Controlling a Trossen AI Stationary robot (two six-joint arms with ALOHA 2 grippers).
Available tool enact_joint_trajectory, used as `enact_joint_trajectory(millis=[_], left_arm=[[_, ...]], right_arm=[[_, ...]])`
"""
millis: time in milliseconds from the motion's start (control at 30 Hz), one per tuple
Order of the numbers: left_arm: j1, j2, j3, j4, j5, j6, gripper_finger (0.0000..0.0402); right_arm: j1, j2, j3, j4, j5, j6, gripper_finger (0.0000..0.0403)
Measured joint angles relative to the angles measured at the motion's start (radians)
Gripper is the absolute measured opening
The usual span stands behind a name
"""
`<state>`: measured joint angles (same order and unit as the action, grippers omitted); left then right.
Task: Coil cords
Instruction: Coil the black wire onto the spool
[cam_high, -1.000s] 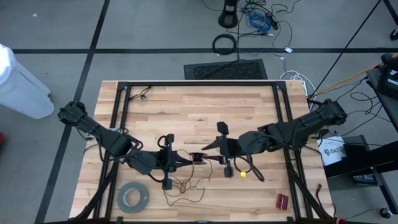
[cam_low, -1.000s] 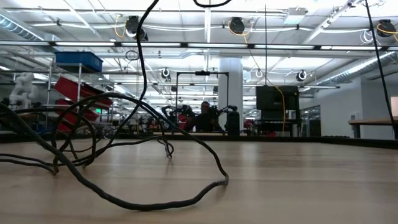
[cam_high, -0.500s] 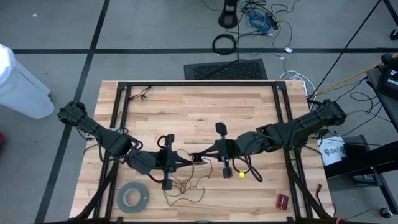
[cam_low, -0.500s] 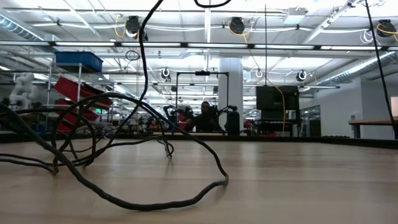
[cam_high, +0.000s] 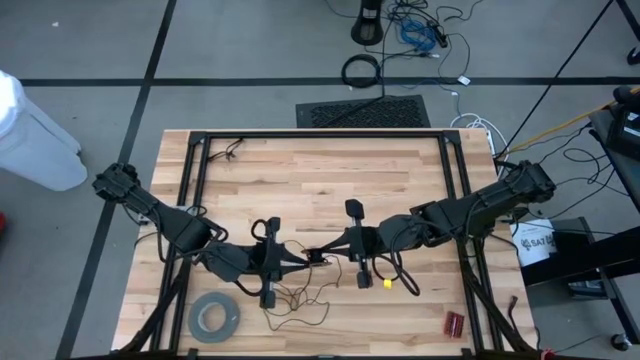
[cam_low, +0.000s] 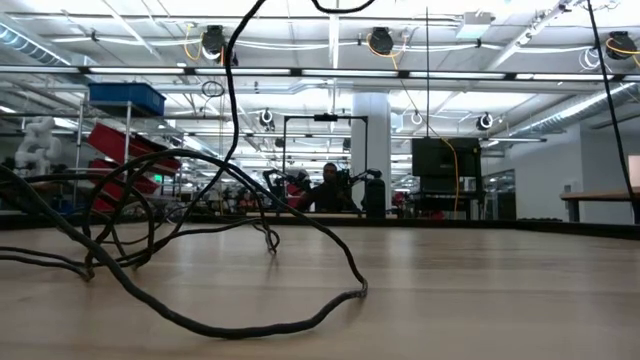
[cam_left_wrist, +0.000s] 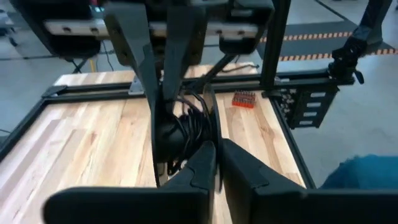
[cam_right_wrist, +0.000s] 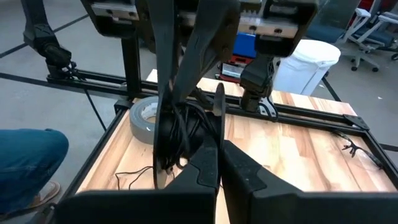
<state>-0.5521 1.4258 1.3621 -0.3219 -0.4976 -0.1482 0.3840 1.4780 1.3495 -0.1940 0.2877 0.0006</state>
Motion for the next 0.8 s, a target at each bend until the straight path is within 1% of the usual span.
enact_joint_trajectory(millis=[100, 300, 400, 533, 667, 800], left_arm=[[-0.010, 0.000, 0.001, 0.007, -0.023, -0.002, 0.0055], [-0.063, 0.000, 0.001, -0.001, -0.132, -0.002, 0.0091], [-0.094, 0.000, 0.001, -0.003, -0.206, -0.003, 0.0095], [-0.156, -0.011, 0.001, -0.006, -0.299, -0.019, 0.0095], [-0.204, -0.007, -0.002, 0.002, -0.322, -0.078, 0.0095], [-0.216, 0.062, -0.078, 0.122, -0.334, -0.099, 0.0095]], right_arm=[[0.000, -0.005, -0.001, -0.005, -0.004, -0.004, 0.0000], [0.000, -0.028, -0.001, -0.003, 0.001, -0.014, 0.0000], [0.000, -0.036, -0.001, -0.008, 0.009, -0.021, 0.0000], [0.000, -0.053, -0.001, -0.033, 0.050, -0.021, 0.0000], [0.007, -0.077, -0.002, -0.021, 0.068, -0.030, 0.0000], [0.025, -0.107, -0.002, -0.003, 0.085, -0.052, 0.0000]])
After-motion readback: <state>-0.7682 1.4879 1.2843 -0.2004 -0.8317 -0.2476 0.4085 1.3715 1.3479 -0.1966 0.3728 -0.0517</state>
